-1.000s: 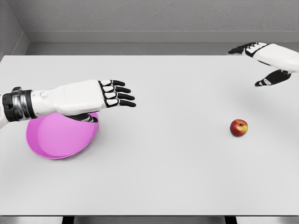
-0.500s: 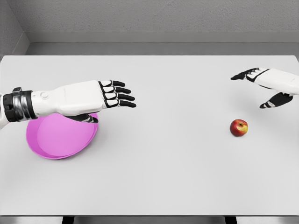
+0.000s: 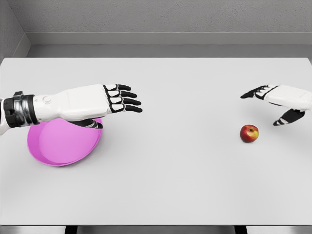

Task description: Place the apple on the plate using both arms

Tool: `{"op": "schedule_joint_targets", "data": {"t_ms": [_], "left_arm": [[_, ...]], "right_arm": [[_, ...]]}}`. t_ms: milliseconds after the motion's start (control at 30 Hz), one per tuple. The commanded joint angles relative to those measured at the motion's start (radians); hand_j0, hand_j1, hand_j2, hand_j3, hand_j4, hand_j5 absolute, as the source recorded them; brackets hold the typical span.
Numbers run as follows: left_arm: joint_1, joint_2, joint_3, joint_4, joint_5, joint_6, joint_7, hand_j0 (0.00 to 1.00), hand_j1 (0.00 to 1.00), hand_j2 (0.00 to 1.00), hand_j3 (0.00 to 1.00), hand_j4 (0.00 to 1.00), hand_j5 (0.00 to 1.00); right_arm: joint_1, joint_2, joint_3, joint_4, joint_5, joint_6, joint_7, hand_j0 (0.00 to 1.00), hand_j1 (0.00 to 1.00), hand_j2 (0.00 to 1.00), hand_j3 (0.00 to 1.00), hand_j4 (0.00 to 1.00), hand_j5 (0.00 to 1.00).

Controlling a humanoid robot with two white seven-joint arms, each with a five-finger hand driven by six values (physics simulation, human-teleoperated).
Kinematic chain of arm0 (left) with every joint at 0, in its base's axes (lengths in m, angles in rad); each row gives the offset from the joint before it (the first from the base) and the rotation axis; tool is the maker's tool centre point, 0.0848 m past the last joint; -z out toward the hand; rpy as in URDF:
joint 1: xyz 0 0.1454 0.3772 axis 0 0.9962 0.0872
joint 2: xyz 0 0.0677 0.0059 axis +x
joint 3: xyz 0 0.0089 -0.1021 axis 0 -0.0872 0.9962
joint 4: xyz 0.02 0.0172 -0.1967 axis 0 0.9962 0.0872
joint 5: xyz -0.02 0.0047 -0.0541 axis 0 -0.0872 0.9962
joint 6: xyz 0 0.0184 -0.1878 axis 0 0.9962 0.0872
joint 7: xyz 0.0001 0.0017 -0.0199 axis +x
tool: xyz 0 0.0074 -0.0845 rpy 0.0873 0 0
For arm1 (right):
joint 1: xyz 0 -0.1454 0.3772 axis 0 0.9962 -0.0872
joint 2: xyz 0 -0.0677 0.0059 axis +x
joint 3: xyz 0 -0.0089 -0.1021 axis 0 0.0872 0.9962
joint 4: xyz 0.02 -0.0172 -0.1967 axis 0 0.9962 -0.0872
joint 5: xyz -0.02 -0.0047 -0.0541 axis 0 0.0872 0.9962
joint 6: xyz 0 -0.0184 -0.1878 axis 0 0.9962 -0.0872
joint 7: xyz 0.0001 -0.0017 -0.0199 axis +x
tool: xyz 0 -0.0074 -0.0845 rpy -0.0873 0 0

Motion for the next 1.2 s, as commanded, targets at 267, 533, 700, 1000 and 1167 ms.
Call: {"op": "schedule_joint_targets", "data": {"t_ms": [267, 533, 700, 1000, 1167], "left_arm": [[0.002, 0.000, 0.002, 0.000, 0.005, 0.001, 0.001, 1.00, 1.00, 1.00, 1.00, 1.00, 1.00], [0.003, -0.001, 0.000, 0.000, 0.007, 0.001, 0.001, 1.00, 1.00, 1.00, 1.00, 1.00, 1.00], [0.003, -0.003, 0.000, 0.000, 0.007, 0.001, 0.001, 1.00, 1.00, 1.00, 1.00, 1.00, 1.00], [0.003, -0.004, 0.000, -0.002, 0.005, 0.001, 0.001, 1.00, 1.00, 1.00, 1.00, 1.00, 1.00], [0.003, -0.006, -0.004, -0.002, 0.005, 0.001, 0.001, 1.00, 1.00, 1.00, 1.00, 1.00, 1.00]], "right_arm": [[0.040, 0.001, 0.024, -0.038, -0.006, 0.003, 0.000, 1.00, 1.00, 1.00, 1.00, 1.00, 1.00], [0.077, 0.004, 0.040, -0.038, -0.006, 0.003, 0.000, 1.00, 1.00, 1.00, 1.00, 1.00, 1.00], [0.078, 0.008, 0.038, -0.038, -0.006, 0.003, 0.000, 1.00, 1.00, 1.00, 1.00, 1.00, 1.00], [0.078, 0.009, 0.040, -0.038, -0.006, 0.003, 0.000, 0.98, 0.98, 0.98, 0.98, 0.98, 0.98], [0.078, 0.009, 0.040, -0.038, -0.006, 0.003, 0.000, 0.93, 0.93, 0.93, 0.93, 0.93, 0.93]]}}
